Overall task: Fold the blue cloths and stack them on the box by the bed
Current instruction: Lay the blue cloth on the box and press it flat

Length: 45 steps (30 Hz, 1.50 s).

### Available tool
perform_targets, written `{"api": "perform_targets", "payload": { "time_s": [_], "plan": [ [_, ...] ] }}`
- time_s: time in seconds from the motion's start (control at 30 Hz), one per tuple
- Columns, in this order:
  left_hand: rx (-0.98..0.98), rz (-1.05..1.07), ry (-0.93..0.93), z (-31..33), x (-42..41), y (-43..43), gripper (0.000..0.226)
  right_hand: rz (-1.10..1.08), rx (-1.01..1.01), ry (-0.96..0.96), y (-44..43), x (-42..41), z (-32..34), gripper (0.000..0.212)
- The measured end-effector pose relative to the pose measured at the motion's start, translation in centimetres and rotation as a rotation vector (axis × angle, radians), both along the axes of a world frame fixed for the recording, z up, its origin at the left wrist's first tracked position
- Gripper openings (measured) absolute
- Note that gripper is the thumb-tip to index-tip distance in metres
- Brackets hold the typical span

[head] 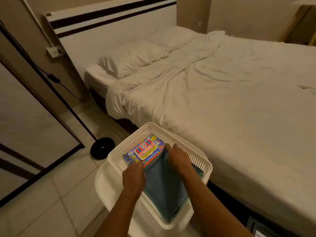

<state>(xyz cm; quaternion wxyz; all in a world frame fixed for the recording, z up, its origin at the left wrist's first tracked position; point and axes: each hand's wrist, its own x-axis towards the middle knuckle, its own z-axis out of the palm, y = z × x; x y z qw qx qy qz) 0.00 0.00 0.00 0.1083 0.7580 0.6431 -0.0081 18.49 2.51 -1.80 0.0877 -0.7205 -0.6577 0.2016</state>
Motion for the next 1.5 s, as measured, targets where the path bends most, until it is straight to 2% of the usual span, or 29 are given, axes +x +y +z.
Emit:
{"api": "perform_targets", "payload": {
  "time_s": [0.13, 0.23, 0.33, 0.57, 0.7, 0.83, 1.03, 1.13, 1.2, 1.3, 1.5],
  "plan": [
    [0.015, 0.061, 0.002, 0.0, -0.3, 0.4, 0.031, -0.107, -0.001, 0.047, 1.1, -0.2, -0.3, 0.044],
    [-0.003, 0.077, -0.005, -0.3, -0.2, 0.7, 0.034, -0.103, -0.005, -0.009, 1.6, -0.6, -0.7, 0.041],
    [0.004, 0.085, -0.017, 0.2, -0.1, 0.8, 0.026, -0.087, -0.005, -0.087, 1.7, -0.2, -0.1, 0.037],
    [-0.062, -0.068, 0.144, 4.6, 0.9, 2.0, 0.037, -0.075, 0.030, -0.209, -0.1, 2.4, 5.4, 0.030],
    [-0.098, -0.282, 0.220, 8.5, 1.2, 2.3, 0.036, -0.121, 0.044, -0.213, -3.5, 4.0, 10.5, 0.022],
    [-0.112, -0.444, 0.123, 13.9, 2.1, 2.1, 0.031, -0.238, 0.090, -0.205, -7.9, 6.0, 15.6, 0.015],
    [0.110, -0.623, -0.014, 22.3, 5.8, -1.3, 0.022, -0.431, 0.201, -0.246, -16.1, 9.0, 21.4, 0.016],
    [0.220, -0.678, -0.133, 24.5, 8.5, -4.3, 0.018, -0.529, 0.263, -0.257, -21.3, 11.0, 23.5, 0.017],
    [0.234, -0.712, -0.186, 24.6, 10.6, -7.0, 0.017, -0.574, 0.262, -0.278, -25.3, 12.4, 23.8, 0.017],
    [0.154, -0.768, -0.215, 22.5, 13.5, -11.5, 0.015, -0.642, 0.227, -0.292, -31.4, 14.4, 22.5, 0.017],
    [-0.050, -0.872, -0.184, 13.7, 18.0, -19.7, 0.016, -0.763, 0.088, -0.223, -42.7, 16.4, 15.1, 0.013]
  ]
}}
